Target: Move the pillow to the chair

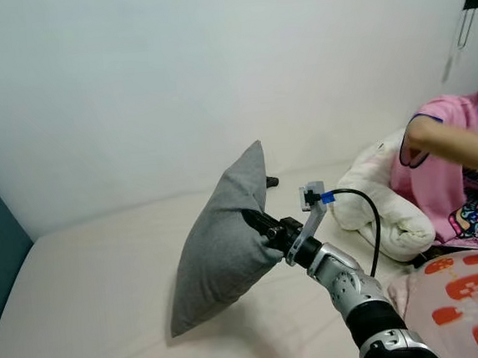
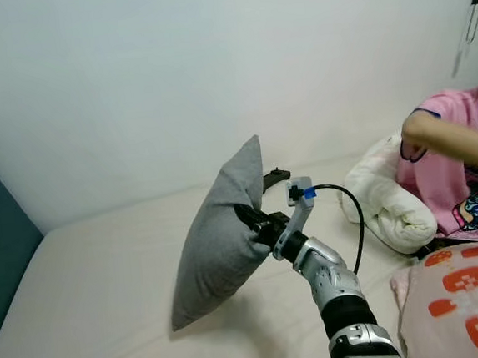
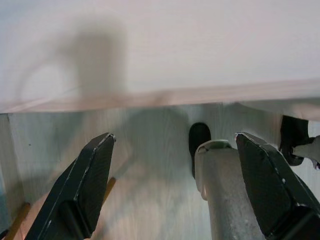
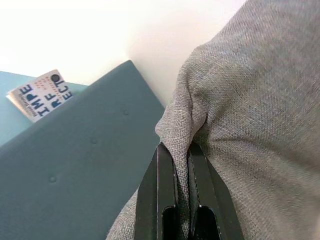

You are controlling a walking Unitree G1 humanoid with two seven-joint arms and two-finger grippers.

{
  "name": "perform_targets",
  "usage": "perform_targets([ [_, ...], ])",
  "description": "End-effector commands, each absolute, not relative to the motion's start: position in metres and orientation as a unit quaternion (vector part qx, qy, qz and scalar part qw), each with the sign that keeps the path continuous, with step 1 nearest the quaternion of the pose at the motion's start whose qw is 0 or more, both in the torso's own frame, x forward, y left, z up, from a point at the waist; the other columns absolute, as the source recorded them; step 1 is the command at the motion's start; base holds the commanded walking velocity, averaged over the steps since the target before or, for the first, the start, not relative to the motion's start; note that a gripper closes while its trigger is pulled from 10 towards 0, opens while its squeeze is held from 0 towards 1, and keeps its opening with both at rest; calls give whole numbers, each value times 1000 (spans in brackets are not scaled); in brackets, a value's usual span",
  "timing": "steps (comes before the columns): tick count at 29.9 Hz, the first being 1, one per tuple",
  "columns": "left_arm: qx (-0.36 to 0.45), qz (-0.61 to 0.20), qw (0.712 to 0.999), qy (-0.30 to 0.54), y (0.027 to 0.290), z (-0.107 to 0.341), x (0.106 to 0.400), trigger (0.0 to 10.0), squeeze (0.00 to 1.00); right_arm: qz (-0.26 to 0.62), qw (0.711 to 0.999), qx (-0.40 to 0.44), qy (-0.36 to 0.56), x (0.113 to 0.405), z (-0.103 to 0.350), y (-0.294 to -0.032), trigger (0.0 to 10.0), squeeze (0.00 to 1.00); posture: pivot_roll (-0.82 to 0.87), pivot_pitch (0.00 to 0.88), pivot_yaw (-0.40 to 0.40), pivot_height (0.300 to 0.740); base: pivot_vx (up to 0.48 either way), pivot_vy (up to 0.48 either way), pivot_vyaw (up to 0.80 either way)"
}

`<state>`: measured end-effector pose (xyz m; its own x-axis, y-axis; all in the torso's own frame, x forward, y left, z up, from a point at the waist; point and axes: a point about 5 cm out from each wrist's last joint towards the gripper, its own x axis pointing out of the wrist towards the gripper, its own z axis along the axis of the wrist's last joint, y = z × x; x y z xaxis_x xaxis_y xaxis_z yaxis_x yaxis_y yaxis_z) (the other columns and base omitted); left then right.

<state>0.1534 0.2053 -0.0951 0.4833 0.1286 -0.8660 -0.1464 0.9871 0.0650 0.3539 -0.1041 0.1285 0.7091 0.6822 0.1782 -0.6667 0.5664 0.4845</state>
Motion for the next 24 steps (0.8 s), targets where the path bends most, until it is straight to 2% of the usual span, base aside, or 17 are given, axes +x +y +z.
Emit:
perform_targets([
  [1,-7,74,857,510,203,-97,150,10000,0,402,877,263,-15,353,139,-93,0,0,-73,1,15,740,0,0,0],
  [2,-7,72,857,510,203,-97,150,10000,0,406,879,251,-4,351,135,-89,0,0,-73,2,15,740,0,0,0],
  [3,-7,71,857,510,202,-97,150,10000,0,413,877,247,10,347,129,-83,10000,0,-73,2,13,740,0,0,0],
  [4,-7,69,857,511,201,-97,150,10000,0,420,876,232,43,341,116,-73,10000,0,-73,3,13,740,0,0,0],
  [7,-7,67,857,511,200,-97,150,10000,0,425,879,206,62,336,104,-67,10000,0,-74,3,12,740,0,0,0],
  [9,-9,65,856,513,198,-98,148,10000,0,418,885,174,114,325,78,-62,10000,0,-72,4,10,740,0,0,800],
  [18,-8,61,853,519,198,-100,143,10000,0,450,863,196,121,307,69,-49,10000,0,-77,14,21,740,0,0,800],
  [24,-2,56,852,521,198,-101,142,10000,0,478,852,183,110,302,72,-39,10000,0,-79,15,25,740,0,0,800],
])
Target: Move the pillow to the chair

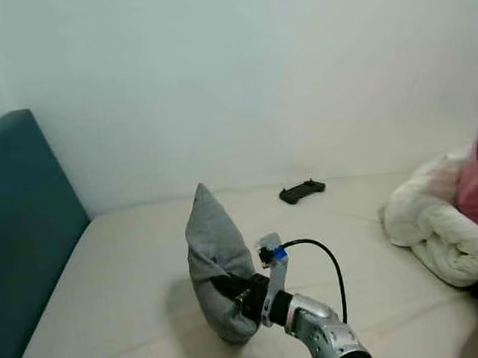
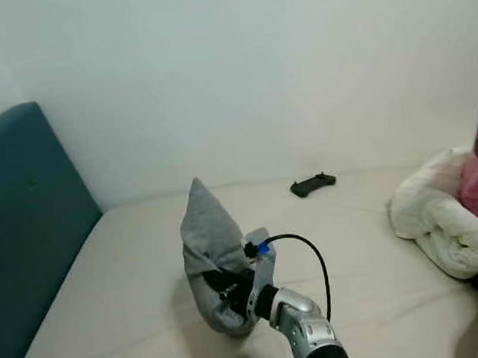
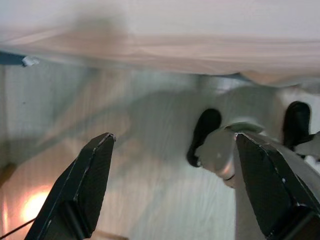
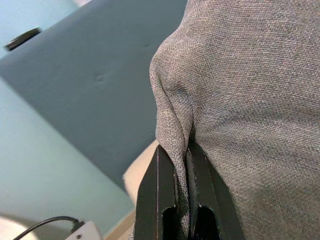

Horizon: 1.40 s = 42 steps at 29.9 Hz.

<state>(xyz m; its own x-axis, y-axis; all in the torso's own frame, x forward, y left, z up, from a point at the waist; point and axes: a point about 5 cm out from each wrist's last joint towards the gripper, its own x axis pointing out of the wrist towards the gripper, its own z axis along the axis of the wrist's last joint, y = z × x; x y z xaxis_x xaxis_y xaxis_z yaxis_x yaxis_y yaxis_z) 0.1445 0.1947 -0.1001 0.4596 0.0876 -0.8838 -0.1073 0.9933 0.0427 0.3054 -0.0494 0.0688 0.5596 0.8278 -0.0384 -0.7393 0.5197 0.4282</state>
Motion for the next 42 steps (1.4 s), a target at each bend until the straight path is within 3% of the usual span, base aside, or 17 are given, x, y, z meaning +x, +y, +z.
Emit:
perform_targets([
  [1,-2,56,852,521,198,-101,142,10000,0,478,852,183,110,302,72,-39,10000,0,-79,15,25,740,0,0,800],
  [10,-22,69,850,522,198,-101,142,10000,0,489,848,158,131,295,63,-36,10000,0,-75,6,14,740,0,0,800],
  [18,-21,60,848,527,196,-101,141,10000,0,489,848,157,130,296,65,-38,10000,0,-77,2,6,740,-421,0,800],
  [42,-8,52,848,528,197,-102,138,10000,0,471,857,160,137,297,60,-47,10000,0,-76,15,12,740,0,0,800],
])
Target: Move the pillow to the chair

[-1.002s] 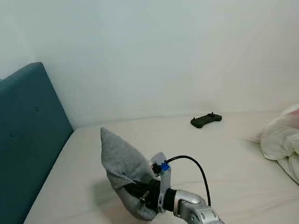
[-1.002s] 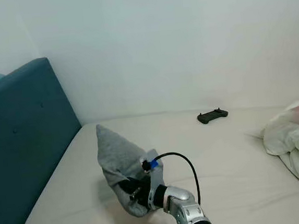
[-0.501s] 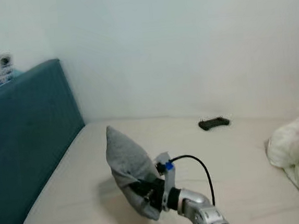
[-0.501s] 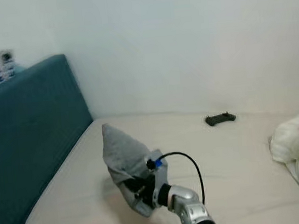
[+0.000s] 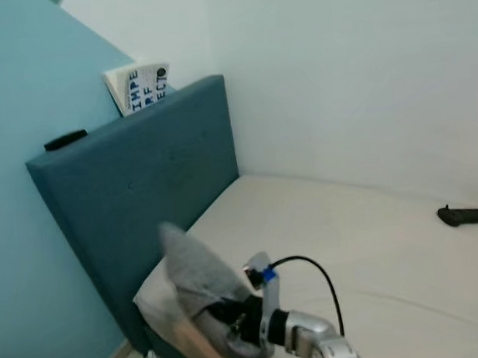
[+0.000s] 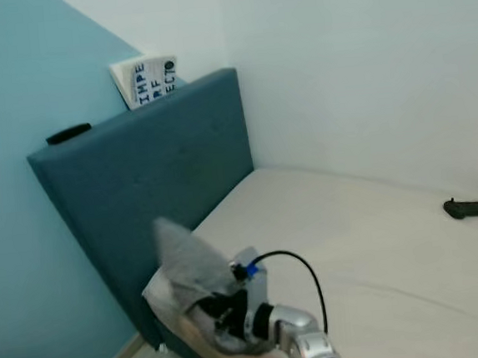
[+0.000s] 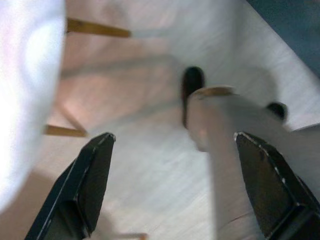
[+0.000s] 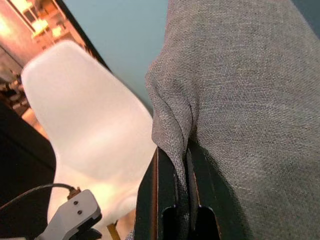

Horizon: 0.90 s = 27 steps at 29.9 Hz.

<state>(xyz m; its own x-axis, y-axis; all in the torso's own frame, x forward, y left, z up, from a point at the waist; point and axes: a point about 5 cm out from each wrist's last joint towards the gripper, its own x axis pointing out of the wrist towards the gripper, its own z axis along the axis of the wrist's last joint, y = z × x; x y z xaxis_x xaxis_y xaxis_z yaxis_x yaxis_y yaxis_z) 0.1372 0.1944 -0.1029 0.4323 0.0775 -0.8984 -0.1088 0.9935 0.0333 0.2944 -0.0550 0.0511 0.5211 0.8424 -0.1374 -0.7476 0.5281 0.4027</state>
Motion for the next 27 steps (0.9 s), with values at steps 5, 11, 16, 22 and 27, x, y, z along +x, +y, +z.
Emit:
perform_targets([
  [5,-7,50,847,529,198,-103,137,10000,0,471,856,165,132,297,61,-47,10000,0,-75,19,16,740,0,0,800],
  [11,-5,45,848,529,197,-102,137,10000,0,478,853,175,119,297,65,-46,10000,0,-77,20,18,740,0,0,800],
  [16,-5,41,848,528,196,-102,138,10000,0,479,851,179,121,296,63,-47,10000,0,-81,17,20,740,0,0,800],
  [22,-6,35,849,528,194,-102,139,10000,0,497,838,178,137,287,55,-44,10000,0,-81,18,21,740,0,0,800],
  [27,-7,32,849,527,194,-102,139,10000,0,521,823,198,106,285,67,-39,10000,0,-82,18,23,740,0,0,800],
])
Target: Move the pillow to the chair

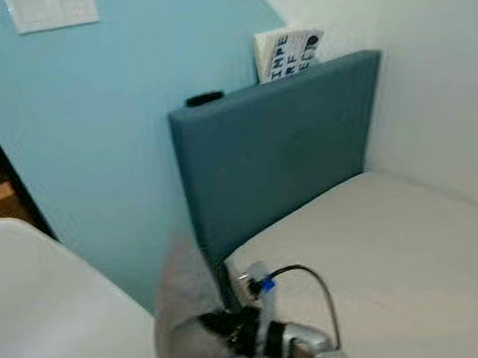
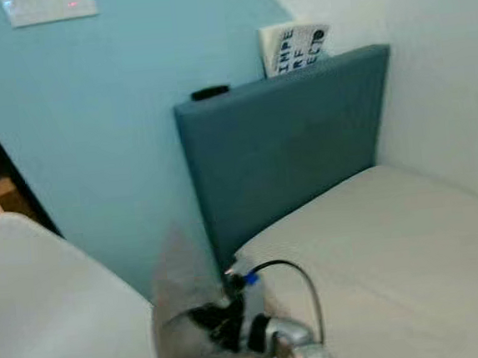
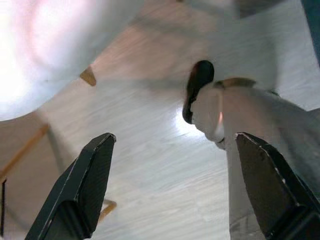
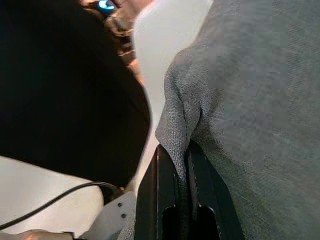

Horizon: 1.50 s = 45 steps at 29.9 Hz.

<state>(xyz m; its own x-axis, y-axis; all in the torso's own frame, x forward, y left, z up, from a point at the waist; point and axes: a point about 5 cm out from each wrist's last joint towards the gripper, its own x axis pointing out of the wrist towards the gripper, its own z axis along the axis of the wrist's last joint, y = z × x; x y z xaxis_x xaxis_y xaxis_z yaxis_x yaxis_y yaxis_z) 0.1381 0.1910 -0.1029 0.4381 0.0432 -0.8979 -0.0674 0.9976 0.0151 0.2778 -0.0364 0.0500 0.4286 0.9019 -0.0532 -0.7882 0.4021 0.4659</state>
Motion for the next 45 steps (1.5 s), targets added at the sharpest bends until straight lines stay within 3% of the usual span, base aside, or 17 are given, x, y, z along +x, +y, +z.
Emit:
perform_targets([
  [1,-7,30,849,528,193,-102,139,10000,0,524,821,206,92,288,74,-38,10000,0,-82,19,23,740,0,0,800],
  [20,-8,21,850,527,190,-102,141,10000,0,574,773,264,-55,300,156,-39,10000,0,-80,6,13,740,0,0,800],
  [26,-9,18,850,526,189,-102,142,10000,0,552,807,207,-5,304,136,-35,10000,0,-77,0,5,740,0,0,800],
  [34,-9,16,850,526,188,-102,141,10000,0,526,830,183,22,306,127,-34,10000,0,-78,1,4,740,0,0,800],
  [37,-9,16,850,526,187,-102,141,10000,0,494,854,155,49,312,117,-37,10000,0,-77,3,4,740,0,0,800],
  [45,-12,16,850,527,186,-103,140,10000,0,486,861,140,54,313,111,-37,10000,0,-73,9,5,740,0,0,800],
])
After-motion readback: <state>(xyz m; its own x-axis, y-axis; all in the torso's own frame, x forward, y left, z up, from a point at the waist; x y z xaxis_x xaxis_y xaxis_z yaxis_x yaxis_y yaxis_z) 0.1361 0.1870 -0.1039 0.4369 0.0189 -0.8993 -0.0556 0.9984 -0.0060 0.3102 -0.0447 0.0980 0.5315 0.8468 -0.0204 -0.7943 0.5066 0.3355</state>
